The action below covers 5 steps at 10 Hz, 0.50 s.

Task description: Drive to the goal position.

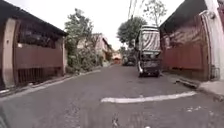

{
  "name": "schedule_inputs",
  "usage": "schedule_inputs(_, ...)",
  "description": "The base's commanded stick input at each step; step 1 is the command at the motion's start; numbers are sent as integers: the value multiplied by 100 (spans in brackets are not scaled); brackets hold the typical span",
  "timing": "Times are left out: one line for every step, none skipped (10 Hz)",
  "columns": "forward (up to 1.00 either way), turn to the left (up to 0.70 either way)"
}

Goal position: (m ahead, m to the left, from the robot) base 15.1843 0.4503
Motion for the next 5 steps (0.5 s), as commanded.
schedule_inputs(70,0)
schedule_inputs(70,0)
schedule_inputs(70,0)
schedule_inputs(70,0)
schedule_inputs(70,0)
